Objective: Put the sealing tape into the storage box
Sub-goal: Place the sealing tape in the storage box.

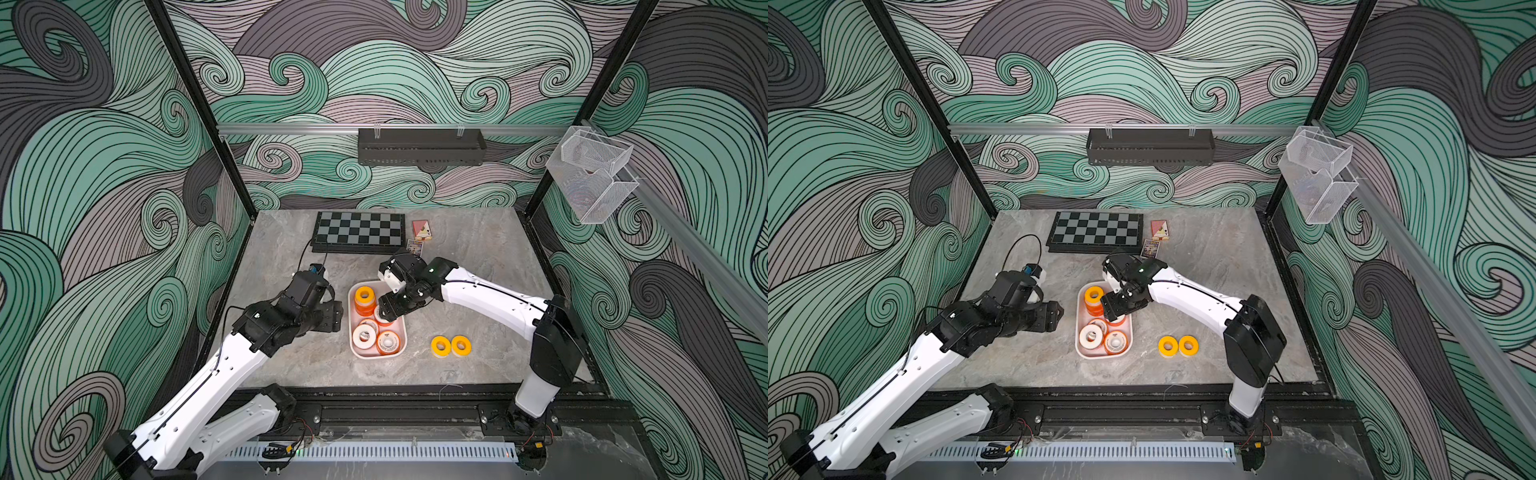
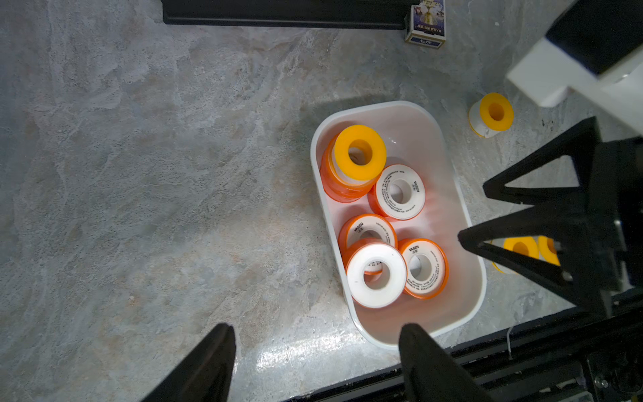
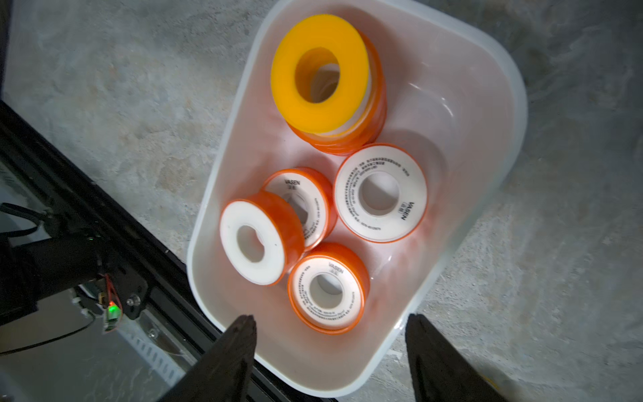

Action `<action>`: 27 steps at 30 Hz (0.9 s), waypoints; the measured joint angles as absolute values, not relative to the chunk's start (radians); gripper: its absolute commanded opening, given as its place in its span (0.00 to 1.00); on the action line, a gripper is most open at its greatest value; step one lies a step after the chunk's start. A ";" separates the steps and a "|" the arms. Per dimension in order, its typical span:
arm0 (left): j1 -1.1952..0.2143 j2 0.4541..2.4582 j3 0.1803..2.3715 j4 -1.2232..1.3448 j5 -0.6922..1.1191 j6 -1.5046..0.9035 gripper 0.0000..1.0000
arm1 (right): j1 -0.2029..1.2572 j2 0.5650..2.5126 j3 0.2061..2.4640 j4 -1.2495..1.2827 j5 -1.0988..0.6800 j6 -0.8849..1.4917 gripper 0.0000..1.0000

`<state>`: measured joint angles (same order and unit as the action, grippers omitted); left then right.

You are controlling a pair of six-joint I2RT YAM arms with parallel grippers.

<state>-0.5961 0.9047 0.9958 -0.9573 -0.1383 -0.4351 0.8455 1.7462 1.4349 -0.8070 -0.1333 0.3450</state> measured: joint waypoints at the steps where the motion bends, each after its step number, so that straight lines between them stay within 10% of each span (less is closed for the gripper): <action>1: -0.596 0.903 0.996 -0.957 -0.139 -0.435 0.78 | 0.849 1.746 1.433 -0.801 -0.143 0.341 0.74; 27: -0.596 0.899 0.992 -0.957 -0.146 -0.435 0.78 | 0.980 1.867 1.429 -0.790 -0.143 0.209 0.66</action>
